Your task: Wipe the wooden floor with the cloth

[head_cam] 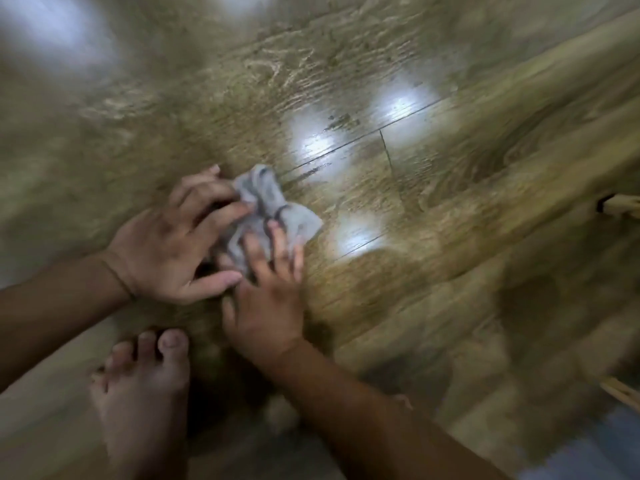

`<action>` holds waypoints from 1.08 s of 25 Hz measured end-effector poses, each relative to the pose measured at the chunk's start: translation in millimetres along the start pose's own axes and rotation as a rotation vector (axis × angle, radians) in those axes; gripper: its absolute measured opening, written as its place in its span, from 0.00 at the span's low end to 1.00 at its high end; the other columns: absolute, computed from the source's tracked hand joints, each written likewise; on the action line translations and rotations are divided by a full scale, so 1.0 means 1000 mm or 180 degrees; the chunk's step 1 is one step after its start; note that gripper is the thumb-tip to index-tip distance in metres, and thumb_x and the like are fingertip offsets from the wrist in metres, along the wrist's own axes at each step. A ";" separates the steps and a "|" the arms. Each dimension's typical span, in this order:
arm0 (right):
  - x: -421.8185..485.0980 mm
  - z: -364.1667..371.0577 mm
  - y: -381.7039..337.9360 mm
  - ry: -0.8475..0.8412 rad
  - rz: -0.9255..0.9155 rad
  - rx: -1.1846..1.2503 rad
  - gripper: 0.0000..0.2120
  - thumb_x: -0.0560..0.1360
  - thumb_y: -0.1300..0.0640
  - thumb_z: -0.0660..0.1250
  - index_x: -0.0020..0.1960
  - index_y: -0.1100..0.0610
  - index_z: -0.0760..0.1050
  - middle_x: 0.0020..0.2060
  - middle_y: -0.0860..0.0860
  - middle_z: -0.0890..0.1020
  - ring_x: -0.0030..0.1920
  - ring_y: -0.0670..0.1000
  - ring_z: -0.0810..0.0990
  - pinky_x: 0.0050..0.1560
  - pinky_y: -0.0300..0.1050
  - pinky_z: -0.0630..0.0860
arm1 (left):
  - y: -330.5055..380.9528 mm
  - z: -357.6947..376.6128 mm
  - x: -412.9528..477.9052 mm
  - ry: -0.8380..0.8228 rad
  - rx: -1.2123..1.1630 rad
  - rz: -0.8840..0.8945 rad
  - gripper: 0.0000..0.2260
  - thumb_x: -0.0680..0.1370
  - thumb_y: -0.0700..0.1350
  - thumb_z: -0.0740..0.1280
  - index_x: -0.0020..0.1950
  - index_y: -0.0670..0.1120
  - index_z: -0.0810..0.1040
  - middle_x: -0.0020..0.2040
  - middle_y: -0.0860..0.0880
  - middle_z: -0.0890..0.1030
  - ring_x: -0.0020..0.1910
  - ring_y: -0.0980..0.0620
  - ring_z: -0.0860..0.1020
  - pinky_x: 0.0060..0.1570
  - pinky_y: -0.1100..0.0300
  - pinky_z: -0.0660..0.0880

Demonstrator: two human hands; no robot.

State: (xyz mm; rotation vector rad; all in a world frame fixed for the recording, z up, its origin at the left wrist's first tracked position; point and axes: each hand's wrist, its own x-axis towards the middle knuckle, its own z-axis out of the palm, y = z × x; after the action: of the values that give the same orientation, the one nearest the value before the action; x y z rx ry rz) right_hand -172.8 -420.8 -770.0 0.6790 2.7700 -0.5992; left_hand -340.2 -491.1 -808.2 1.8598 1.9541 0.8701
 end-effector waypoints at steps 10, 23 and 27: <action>0.083 -0.166 0.321 0.0535 0.1487 -0.0248 0.30 0.73 0.50 0.52 0.75 0.53 0.67 0.73 0.58 0.69 0.73 0.59 0.67 0.72 0.47 0.63 | 0.003 0.005 0.001 -0.0094 0.0878 -0.0062 0.31 0.77 0.62 0.62 0.68 0.38 0.75 0.68 0.33 0.74 0.68 0.31 0.72 0.70 0.31 0.61; -0.008 -0.042 0.101 0.0327 -0.0914 0.0222 0.13 0.72 0.54 0.63 0.52 0.55 0.83 0.64 0.55 0.80 0.69 0.58 0.72 0.68 0.55 0.68 | 0.008 -0.002 -0.002 -0.0491 0.0963 -0.0215 0.31 0.72 0.64 0.68 0.62 0.40 0.79 0.74 0.38 0.71 0.75 0.37 0.67 0.72 0.32 0.59; 0.066 -0.105 0.349 0.0850 0.0616 -0.0606 0.16 0.78 0.45 0.60 0.60 0.50 0.77 0.56 0.59 0.79 0.55 0.60 0.77 0.56 0.53 0.76 | 0.011 -0.001 0.002 -0.0570 0.1155 -0.0256 0.33 0.73 0.64 0.66 0.67 0.40 0.78 0.75 0.38 0.70 0.75 0.36 0.66 0.74 0.33 0.57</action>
State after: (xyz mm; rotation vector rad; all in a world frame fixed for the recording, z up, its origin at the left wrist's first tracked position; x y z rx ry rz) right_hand -73.7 -66.9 -813.4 1.0329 2.9005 -0.2149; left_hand -332.2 -489.7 -799.9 1.9504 2.1622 0.3256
